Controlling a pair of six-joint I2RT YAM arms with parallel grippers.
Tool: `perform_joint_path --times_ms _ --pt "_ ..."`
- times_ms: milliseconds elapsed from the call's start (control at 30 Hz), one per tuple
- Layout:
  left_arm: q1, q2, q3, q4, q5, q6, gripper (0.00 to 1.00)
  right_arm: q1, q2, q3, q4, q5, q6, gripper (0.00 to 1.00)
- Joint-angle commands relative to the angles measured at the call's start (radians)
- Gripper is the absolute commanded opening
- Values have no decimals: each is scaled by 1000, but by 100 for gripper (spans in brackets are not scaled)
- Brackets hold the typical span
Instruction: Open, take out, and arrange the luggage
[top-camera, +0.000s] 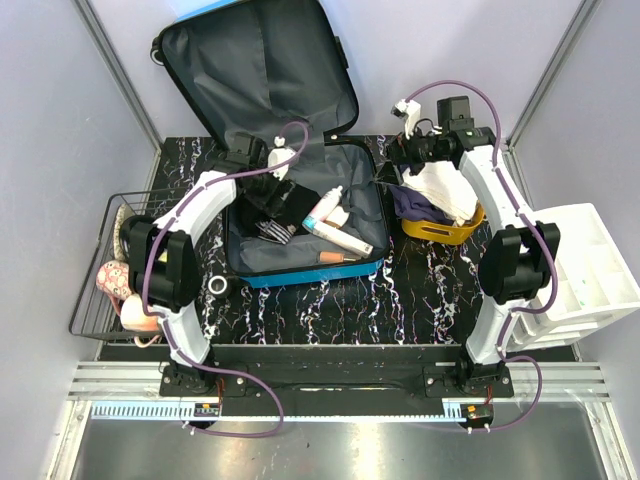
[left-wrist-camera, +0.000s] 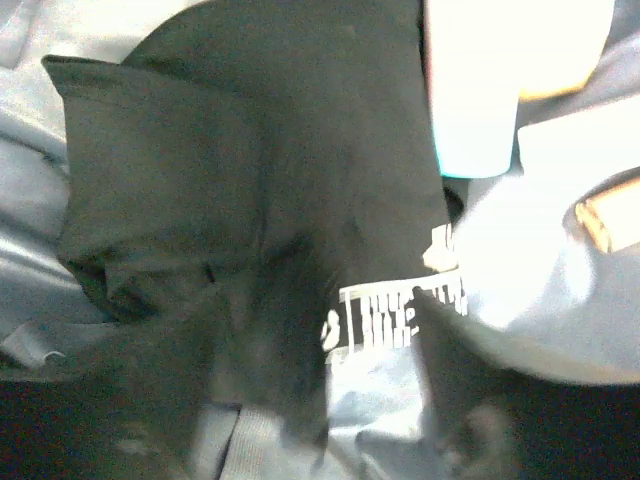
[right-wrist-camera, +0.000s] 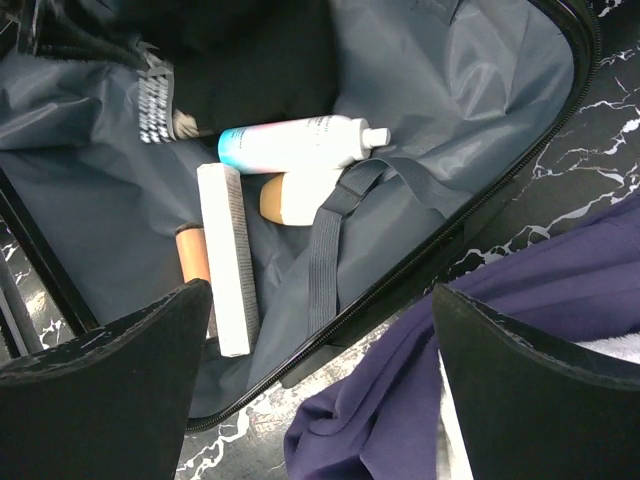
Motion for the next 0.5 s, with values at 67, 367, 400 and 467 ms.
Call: perform_joint_path --times_ms 67,367,400,467 --pt "58 41 118 -124 200 119 99 8 -47 -4 63 -4 18 100" --pt "55 142 337 -334 383 700 99 8 -70 -51 63 3 15 100" --pt "55 200 365 -355 380 735 99 8 -70 -53 63 3 13 100" --pt "47 257 461 -369 364 791 99 8 -75 -54 63 6 15 100"
